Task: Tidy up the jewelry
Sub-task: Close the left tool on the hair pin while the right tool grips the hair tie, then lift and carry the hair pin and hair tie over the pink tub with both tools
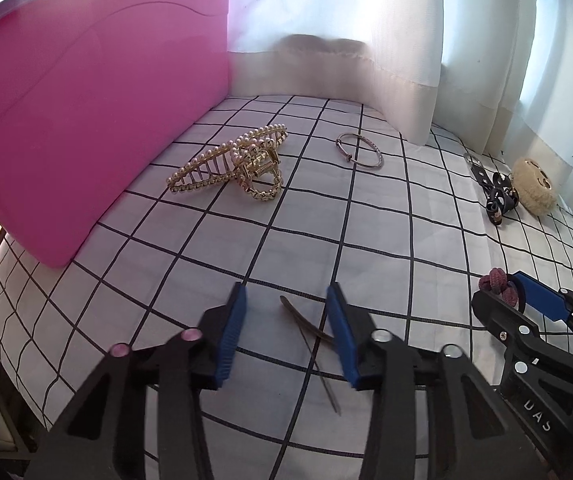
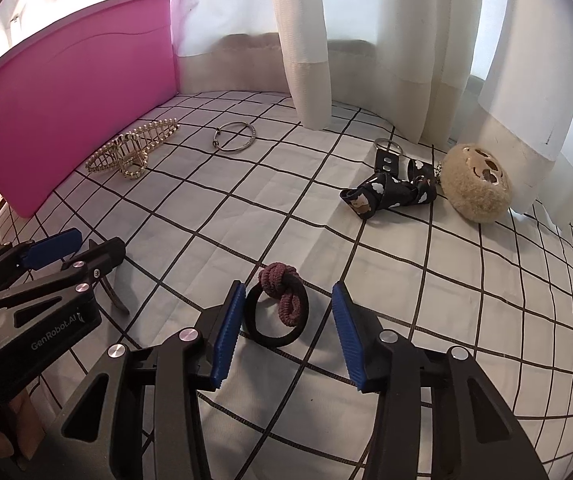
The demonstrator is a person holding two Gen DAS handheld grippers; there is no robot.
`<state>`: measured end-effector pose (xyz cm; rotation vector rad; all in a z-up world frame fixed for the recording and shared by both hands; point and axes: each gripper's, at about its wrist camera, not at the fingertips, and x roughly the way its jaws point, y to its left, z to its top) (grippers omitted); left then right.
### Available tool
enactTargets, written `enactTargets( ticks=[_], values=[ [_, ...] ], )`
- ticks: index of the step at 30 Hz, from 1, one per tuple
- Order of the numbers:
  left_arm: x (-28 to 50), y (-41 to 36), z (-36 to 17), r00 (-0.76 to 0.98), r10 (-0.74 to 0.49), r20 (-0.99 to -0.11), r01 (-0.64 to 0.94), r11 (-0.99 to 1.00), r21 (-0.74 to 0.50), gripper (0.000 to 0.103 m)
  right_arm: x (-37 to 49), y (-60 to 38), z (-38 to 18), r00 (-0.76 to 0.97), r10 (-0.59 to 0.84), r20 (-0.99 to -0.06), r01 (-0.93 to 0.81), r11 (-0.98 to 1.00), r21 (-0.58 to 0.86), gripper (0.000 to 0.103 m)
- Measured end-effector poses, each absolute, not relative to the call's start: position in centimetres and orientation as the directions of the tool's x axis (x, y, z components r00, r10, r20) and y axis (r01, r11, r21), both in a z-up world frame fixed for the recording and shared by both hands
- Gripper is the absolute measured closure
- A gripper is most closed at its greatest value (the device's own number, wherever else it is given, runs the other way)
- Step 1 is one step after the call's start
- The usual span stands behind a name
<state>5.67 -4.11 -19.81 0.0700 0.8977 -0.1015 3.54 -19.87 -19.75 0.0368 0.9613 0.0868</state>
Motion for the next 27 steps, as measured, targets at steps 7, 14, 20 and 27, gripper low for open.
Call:
enactTargets(
  ticks=[7,14,20,27],
  values=[
    [5.6,-4.2,-19.8,0.612,-0.063,-0.789,0.118,0.993,0.011,0.099,3.5,-19.8,-19.7,0.570,0.090,-0.817,-0.056,0.996,0.071,0.059],
    [4.9,-2.9,-18.8,0.656,-0.109,-0.747,0.111,0.993,-0.048,0.100,3.3,-19.9,-19.7,0.574,0.100,-0.813,-0.057,0.995,0.082,0.059],
    [4.6,-2.0,-17.5,0.682,-0.128,-0.720,0.105,0.991,-0.076,0.100,2.8,-20.4,-19.1,0.601,0.112,-0.791,-0.051,0.993,0.102,0.063],
    [4.4,-1.5,-16.4,0.693,-0.146,-0.706,0.100,0.989,-0.106,0.100,2.6,-21.1,-18.3,0.622,0.134,-0.771,-0.050,0.990,0.132,0.083]
  ],
)
